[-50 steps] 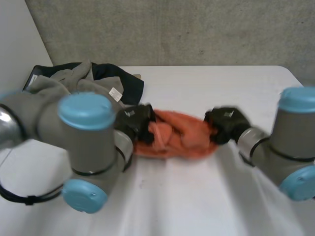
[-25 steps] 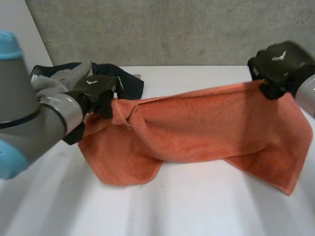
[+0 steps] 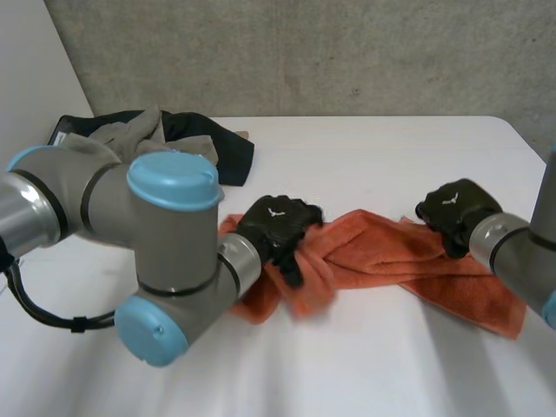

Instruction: Fold the laundry.

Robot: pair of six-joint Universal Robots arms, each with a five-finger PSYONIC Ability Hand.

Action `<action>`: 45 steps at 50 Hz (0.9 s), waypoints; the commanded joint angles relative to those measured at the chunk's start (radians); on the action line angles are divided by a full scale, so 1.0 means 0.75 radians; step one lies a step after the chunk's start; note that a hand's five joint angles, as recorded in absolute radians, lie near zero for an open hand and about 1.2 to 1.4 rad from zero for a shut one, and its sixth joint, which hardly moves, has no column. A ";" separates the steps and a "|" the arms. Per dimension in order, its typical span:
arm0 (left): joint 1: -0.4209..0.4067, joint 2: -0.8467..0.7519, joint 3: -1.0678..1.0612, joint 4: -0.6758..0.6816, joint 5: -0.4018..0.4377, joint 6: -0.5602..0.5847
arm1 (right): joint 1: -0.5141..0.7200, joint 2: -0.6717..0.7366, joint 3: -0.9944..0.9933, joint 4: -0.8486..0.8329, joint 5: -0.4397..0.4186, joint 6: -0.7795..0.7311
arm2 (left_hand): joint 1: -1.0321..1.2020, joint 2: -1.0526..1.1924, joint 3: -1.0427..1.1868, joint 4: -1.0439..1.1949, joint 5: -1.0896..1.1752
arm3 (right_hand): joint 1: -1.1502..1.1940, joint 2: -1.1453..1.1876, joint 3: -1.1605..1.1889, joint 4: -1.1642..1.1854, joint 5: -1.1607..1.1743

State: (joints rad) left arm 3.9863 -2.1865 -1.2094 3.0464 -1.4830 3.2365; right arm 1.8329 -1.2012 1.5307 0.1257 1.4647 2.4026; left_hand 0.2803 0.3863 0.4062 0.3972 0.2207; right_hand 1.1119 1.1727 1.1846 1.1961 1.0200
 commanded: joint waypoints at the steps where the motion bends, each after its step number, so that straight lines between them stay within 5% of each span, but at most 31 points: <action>1: 0.188 0.103 0.054 0.043 -0.025 0.035 | -0.008 -0.014 0.092 -0.071 -0.008 0.002 | -0.141 -0.282 -0.309 -0.297 -0.294 | 0.379 0.298 0.282 0.267 0.269; 5: 0.399 0.091 0.132 0.074 -0.011 0.137 | -0.014 -0.014 0.123 -0.098 -0.008 0.002 | -0.141 -0.282 -0.309 -0.297 -0.294 | 0.379 0.298 0.282 0.267 0.269; 10: 0.565 -0.099 0.250 0.082 0.049 0.478 | -0.010 -0.014 0.162 -0.127 -0.008 0.002 | -0.120 -0.262 -0.288 -0.276 -0.274 | 0.379 0.298 0.282 0.267 0.269; 16: 0.592 -0.322 0.381 0.088 0.085 0.724 | 0.000 -0.012 0.199 -0.166 -0.008 0.002 | -0.105 -0.246 -0.273 -0.261 -0.258 | 0.379 0.298 0.282 0.267 0.269; 28: 0.622 -0.643 0.657 0.264 0.163 0.820 | 0.000 -0.010 0.258 -0.206 0.000 0.008 | -0.054 -0.195 -0.222 -0.210 -0.207 | 0.379 0.298 0.282 0.267 0.269; 32: 0.631 -0.752 0.800 0.286 0.173 0.820 | -0.002 -0.008 0.282 -0.217 0.002 0.010 | 0.500 0.359 0.332 0.344 0.347 | 0.379 0.298 0.282 0.267 0.269; 33: 0.635 -0.799 0.867 0.288 0.163 0.820 | -0.002 -0.008 0.284 -0.217 0.002 0.012 | 1.060 0.919 0.892 0.904 0.907 | 0.379 0.298 0.282 0.267 0.269; 35: 0.641 -0.842 0.935 0.293 0.143 0.823 | -0.002 -0.008 0.291 -0.217 0.004 0.014 | 1.487 1.346 1.319 1.331 1.334 | 0.379 0.298 0.282 0.267 0.269; 41: 0.722 -0.954 1.138 0.405 -0.102 0.877 | -0.006 -0.008 0.309 -0.221 0.004 0.020 | 1.488 1.347 1.320 1.332 1.335 | 0.379 0.298 0.282 0.267 0.269; 45: 0.806 -0.977 1.187 0.434 -0.133 0.974 | -0.008 -0.008 0.309 -0.235 0.004 0.022 | 1.488 1.347 1.320 1.332 1.335 | 0.379 0.298 0.282 0.267 0.269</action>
State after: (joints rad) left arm 4.5064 -2.8797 -0.3996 3.3199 -1.4919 3.8750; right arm 1.8293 -1.2072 1.7593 -0.0404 1.4682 2.4163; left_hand 1.0670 1.1557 1.1369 1.1635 0.8786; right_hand 1.1119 1.1820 1.1847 1.1962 1.0200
